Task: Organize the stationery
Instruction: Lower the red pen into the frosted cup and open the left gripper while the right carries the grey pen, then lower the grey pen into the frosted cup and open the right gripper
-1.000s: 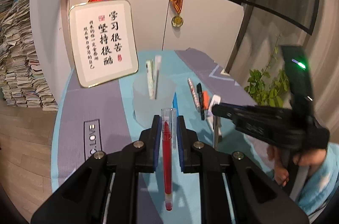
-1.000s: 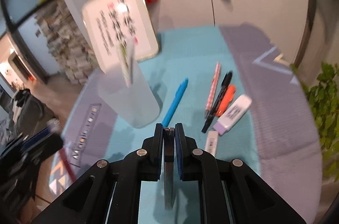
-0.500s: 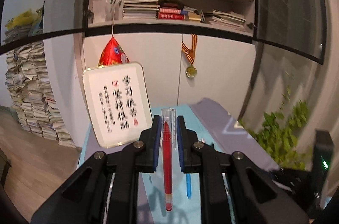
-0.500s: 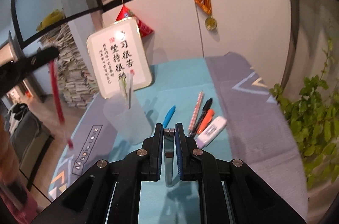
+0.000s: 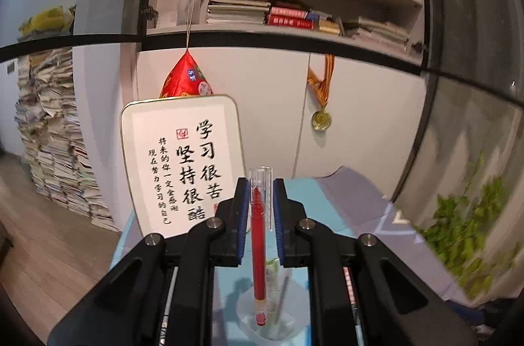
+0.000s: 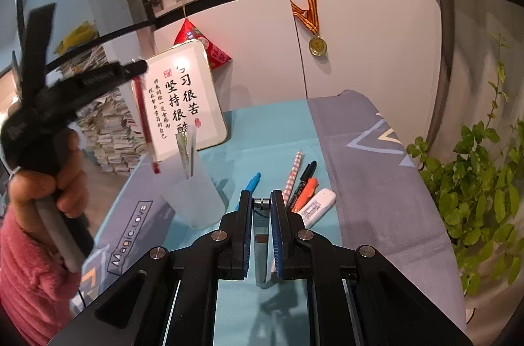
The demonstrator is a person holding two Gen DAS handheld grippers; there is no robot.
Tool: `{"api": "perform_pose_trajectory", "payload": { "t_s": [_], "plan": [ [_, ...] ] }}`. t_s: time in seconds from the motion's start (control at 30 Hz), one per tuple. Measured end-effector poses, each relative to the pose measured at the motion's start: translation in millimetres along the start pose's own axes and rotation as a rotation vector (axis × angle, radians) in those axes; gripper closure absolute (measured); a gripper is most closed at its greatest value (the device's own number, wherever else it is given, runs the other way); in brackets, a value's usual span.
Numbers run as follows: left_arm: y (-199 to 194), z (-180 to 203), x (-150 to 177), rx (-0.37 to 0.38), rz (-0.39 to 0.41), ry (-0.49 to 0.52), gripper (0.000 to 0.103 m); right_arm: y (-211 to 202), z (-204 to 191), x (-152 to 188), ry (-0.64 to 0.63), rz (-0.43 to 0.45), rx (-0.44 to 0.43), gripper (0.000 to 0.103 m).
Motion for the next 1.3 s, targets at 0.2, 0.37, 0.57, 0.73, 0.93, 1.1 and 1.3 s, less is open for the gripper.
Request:
{"api": "perform_pose_trajectory", "payload": {
  "t_s": [0.2, 0.37, 0.57, 0.73, 0.93, 1.1, 1.3],
  "plan": [
    [14, -8, 24, 0.031, -0.074, -0.052, 0.091, 0, -3, 2, -0.013, 0.0, -0.005, 0.091],
    [12, -8, 38, 0.042, -0.102, -0.053, 0.091, -2, -5, 1, -0.016, 0.003, -0.01, 0.091],
    [4, -11, 55, 0.051, -0.141, -0.048, 0.09, -5, -10, 0, -0.024, 0.009, -0.008, 0.091],
    [-12, -16, 74, 0.087, -0.197, -0.06, 0.086, -5, -13, -5, -0.024, 0.016, -0.006, 0.091],
    [-51, -21, 91, 0.105, -0.186, -0.04, 0.061, -12, -33, -37, -0.047, 0.087, -0.028, 0.091],
    [-78, -26, 112, 0.119, -0.191, -0.037, 0.06, -14, -65, -71, -0.077, 0.158, -0.069, 0.091],
    [-91, -40, 129, 0.095, -0.203, -0.037, 0.06, 7, -97, -87, -0.121, 0.182, -0.066, 0.091]
  ]
}}
Point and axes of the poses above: each gripper's, at about its wrist camera, not at the fingertips, and y roughly the way its jaws point, z to its right, x to its underside, the point moved 6 cm from there along y, roughly the way its jaws point, and after that the axes turned 3 degrees about y, right-handed, at the moved point
